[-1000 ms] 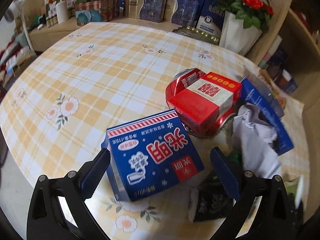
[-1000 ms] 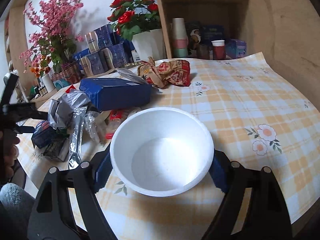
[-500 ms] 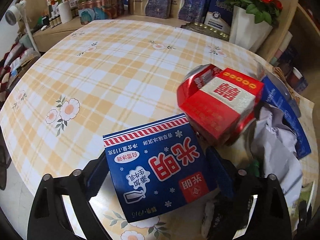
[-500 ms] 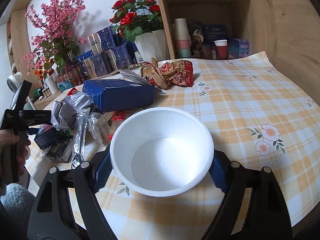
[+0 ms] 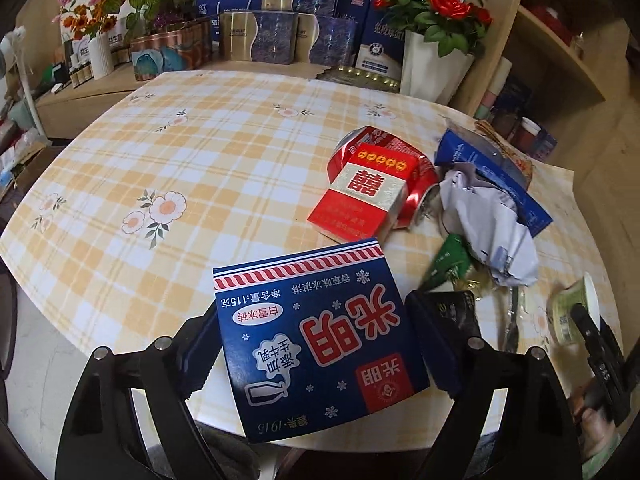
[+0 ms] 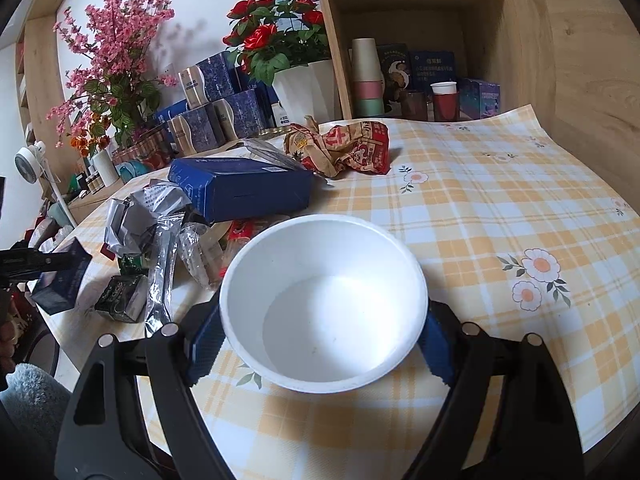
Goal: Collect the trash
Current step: 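Lift the milk carton with the left tool while the right tool carries the bowl toward the bin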
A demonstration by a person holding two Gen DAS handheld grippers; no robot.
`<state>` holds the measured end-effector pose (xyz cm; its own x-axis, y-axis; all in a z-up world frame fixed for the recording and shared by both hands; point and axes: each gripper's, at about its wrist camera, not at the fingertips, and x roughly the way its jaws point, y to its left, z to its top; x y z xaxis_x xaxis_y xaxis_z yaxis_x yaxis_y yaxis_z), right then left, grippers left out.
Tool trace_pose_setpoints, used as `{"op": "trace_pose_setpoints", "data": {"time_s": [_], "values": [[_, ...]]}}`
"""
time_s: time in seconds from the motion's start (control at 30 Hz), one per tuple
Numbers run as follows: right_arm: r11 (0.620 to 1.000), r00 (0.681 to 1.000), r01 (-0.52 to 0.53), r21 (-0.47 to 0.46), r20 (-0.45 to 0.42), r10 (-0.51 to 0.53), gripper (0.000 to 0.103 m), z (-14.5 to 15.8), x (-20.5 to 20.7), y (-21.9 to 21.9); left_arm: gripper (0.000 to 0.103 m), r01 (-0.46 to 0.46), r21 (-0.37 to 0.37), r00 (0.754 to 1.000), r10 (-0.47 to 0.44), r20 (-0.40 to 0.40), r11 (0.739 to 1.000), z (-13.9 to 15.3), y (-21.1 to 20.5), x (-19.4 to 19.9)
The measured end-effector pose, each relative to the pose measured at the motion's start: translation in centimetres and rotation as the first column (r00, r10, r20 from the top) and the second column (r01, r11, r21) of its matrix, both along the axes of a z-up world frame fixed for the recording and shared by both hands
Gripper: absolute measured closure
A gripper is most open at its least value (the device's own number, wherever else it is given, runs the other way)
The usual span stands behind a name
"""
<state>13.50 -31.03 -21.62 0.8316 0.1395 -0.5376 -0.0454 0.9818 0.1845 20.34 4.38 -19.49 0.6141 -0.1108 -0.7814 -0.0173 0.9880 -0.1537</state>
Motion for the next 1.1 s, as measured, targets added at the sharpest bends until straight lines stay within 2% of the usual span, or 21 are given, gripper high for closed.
{"op": "trace_pose_setpoints", "data": {"time_s": [0.2, 0.5, 0.73, 1.1], "values": [[1.000, 1.000, 0.004, -0.016, 0.009, -0.003, 0.022, 0.1, -0.1, 0.4, 0.019, 0.015, -0.025, 0.999, -0.014, 0.034, 1.000, 0.7, -0.3, -2.0], [0.999, 1.000, 0.008, -0.044, 0.015, -0.007, 0.022, 1.2, -2.8, 1.7, 0.020, 0.135, -0.002, 0.987, -0.135, 0.087, 0.991, 2.2, -2.5, -6.3], [0.999, 1.000, 0.016, -0.030, -0.012, -0.016, 0.022, 1.9, -7.8, 2.7, 0.020, 0.273, 0.048, 0.953, -0.277, 0.124, 0.961, 1.9, -5.0, -10.9], [0.995, 0.999, 0.042, -0.088, -0.016, -0.044, 0.022, 2.6, -14.6, 3.2, 0.020, 0.414, 0.039, 0.898, -0.415, 0.144, 0.909, -0.2, -7.7, -16.4]]}}
